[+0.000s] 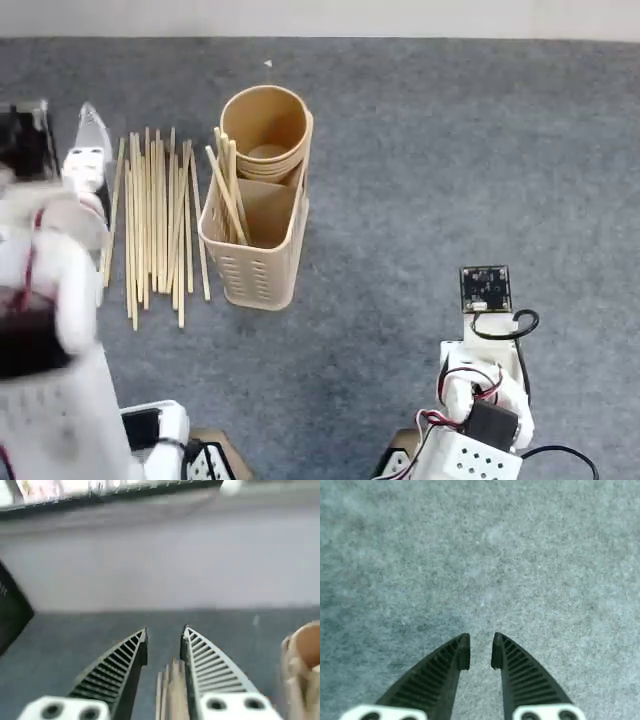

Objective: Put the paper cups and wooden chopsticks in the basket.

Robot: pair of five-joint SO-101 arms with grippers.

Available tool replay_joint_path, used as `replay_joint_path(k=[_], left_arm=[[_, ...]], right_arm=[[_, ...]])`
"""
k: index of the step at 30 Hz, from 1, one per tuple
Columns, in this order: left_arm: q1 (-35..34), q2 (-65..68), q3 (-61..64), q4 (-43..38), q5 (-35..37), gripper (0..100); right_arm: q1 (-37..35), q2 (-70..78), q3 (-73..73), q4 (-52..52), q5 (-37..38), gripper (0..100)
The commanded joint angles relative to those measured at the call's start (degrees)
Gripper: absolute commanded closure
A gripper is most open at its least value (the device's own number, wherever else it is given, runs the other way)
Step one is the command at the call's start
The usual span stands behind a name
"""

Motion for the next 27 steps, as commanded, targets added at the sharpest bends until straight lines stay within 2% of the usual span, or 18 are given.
replay_joint_path(k=[1, 5, 9, 20, 27], left_arm=[[-4.09, 21.14, -6.73, 10.99, -7.82, 86], [-5.67, 38.20, -7.87, 12.57, -13.45, 86], [-9.36, 48.57, -11.82, 12.66, -15.65, 86], [-14.37, 64.75, -20.97, 10.55, -17.49, 86], [-14.29, 73.80, -25.63, 10.55, -17.49, 86]], right_arm=[[0.57, -0.22, 9.01, -0.22, 0.53, 91.0], [0.48, -0.22, 9.01, -0.22, 0.53, 91.0], [0.48, -0.22, 9.01, -0.22, 0.53, 91.0], [0.48, -0.22, 9.01, -0.22, 0.53, 91.0], [0.48, -0.22, 9.01, -0.22, 0.53, 91.0]])
